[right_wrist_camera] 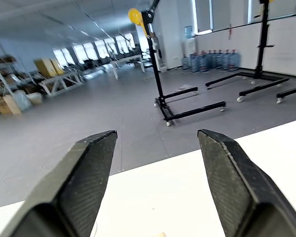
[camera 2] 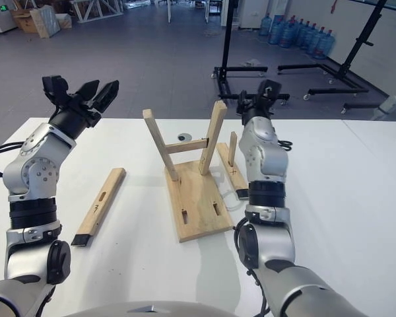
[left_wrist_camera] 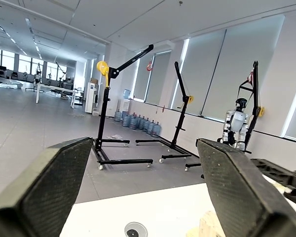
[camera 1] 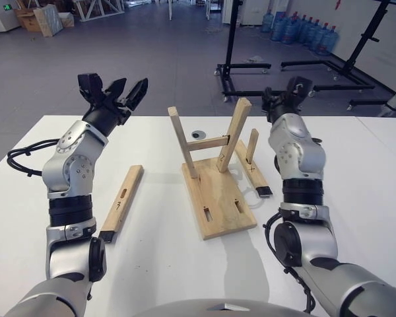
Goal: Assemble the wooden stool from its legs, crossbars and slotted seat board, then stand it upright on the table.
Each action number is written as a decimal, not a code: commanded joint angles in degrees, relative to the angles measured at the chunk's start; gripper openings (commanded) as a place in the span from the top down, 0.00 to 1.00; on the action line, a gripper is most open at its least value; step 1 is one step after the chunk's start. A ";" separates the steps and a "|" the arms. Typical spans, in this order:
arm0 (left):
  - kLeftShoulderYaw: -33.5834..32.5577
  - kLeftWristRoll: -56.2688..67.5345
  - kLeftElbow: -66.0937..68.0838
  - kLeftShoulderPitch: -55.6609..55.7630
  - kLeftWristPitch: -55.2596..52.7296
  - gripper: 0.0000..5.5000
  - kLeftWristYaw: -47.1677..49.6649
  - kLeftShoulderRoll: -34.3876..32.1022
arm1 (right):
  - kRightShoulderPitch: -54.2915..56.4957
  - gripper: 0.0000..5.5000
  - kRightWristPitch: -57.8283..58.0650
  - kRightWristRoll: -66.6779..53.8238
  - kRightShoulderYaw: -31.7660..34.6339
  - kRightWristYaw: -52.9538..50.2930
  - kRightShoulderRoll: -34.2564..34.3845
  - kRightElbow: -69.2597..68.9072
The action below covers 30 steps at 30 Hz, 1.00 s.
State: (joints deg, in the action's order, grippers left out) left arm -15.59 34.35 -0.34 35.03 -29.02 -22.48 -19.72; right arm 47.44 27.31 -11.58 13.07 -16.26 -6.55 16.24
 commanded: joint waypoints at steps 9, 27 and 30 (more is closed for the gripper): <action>0.22 -0.73 -1.71 -1.69 0.63 0.30 0.60 0.35 | 6.32 0.45 -6.74 5.40 -0.67 -2.49 -1.12 13.07; 0.76 -0.62 -2.00 -2.63 -0.08 0.30 0.59 0.48 | 1.71 0.45 -17.25 7.34 -0.85 -1.05 0.06 35.72; 0.84 -0.65 -2.07 -2.64 -0.02 0.30 0.82 0.78 | 3.28 0.45 -19.74 5.99 0.69 0.05 -0.32 39.37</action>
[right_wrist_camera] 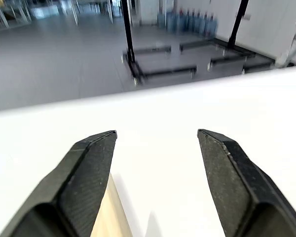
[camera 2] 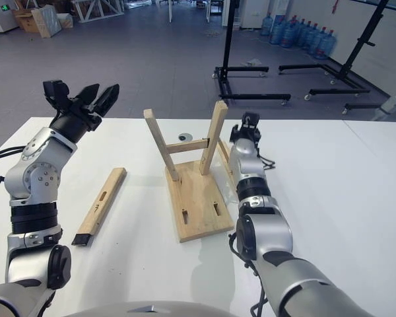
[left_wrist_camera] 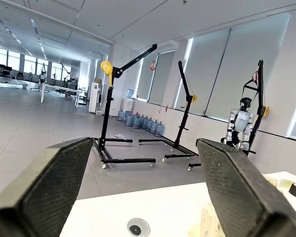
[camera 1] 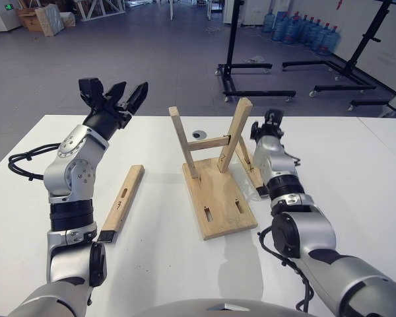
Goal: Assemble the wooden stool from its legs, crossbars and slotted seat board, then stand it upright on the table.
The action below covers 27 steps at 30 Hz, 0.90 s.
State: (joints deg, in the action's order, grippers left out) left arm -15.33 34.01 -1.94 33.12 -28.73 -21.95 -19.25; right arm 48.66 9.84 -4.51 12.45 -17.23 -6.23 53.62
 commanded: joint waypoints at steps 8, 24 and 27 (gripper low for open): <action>0.35 0.07 -2.02 -1.13 -0.83 0.30 0.91 0.60 | 1.43 0.45 9.40 -2.42 2.81 4.58 -8.66 -23.68; -13.52 11.68 -14.24 -18.18 -13.24 0.17 -0.80 -11.95 | -41.46 0.16 52.75 -25.97 2.06 31.72 -22.06 -77.55; -9.90 12.61 -15.90 -18.13 -14.00 0.13 -0.81 -10.51 | -36.93 0.16 45.97 -18.80 -5.87 29.72 -20.39 -70.20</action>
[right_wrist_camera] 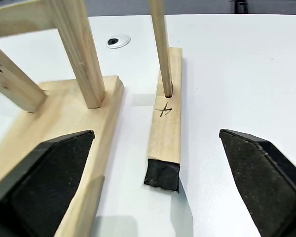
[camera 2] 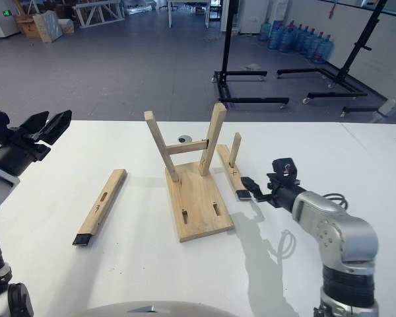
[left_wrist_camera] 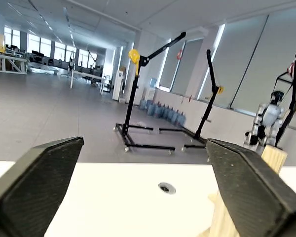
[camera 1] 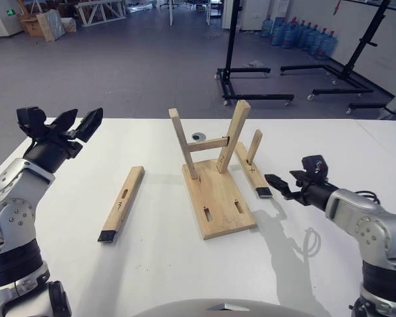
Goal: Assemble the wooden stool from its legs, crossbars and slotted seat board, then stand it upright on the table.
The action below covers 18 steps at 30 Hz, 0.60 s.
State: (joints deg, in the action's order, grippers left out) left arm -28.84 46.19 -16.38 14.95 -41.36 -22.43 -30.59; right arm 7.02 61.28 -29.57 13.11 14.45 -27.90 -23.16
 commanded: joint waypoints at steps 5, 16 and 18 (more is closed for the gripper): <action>7.70 -1.23 -2.10 -0.67 0.07 0.13 0.45 2.13 | 9.84 0.16 -13.38 14.56 -12.17 -3.84 3.58 21.24; 9.80 -2.77 -1.76 -0.04 2.04 0.13 1.21 3.52 | 14.56 0.16 -20.10 19.95 -14.64 -2.27 8.62 36.78; 9.82 -2.83 -1.79 -0.01 2.04 0.13 1.53 3.63 | 13.77 0.22 -19.27 20.57 -14.42 -2.39 8.37 36.72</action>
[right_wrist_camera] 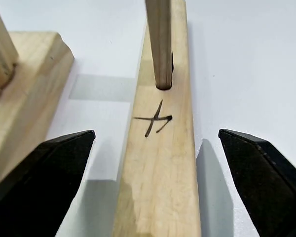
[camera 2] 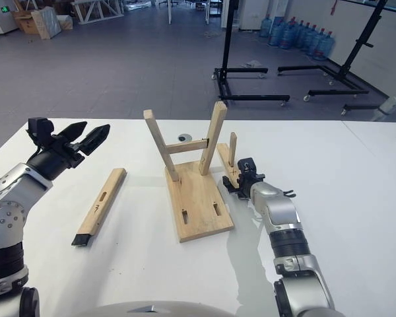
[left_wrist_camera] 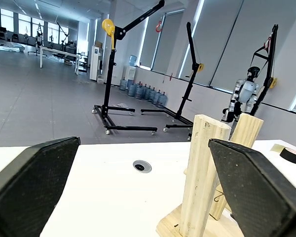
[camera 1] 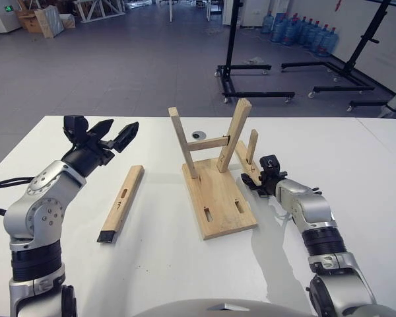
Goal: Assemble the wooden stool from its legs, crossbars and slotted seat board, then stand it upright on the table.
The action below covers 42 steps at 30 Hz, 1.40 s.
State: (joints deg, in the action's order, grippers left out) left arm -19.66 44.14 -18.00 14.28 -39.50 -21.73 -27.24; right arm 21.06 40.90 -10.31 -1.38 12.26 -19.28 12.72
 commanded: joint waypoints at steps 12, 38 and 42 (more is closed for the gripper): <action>-2.87 4.21 1.99 3.04 -2.19 0.13 5.34 1.96 | -3.37 0.61 3.96 2.23 -0.07 3.15 -1.96 -3.37; 0.73 50.41 13.36 21.14 -23.40 0.13 -10.31 -2.32 | 5.49 0.63 19.69 -61.58 19.09 26.29 -15.67 -38.31; 2.94 52.56 14.51 21.84 -22.38 0.13 -6.65 0.06 | 5.79 0.63 18.49 -64.36 16.42 22.90 -11.73 -37.81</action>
State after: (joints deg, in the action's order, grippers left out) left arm -17.57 96.05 -3.87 34.55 -62.14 -29.73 -27.53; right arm 26.34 60.39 -72.95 15.29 36.52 -31.80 -25.15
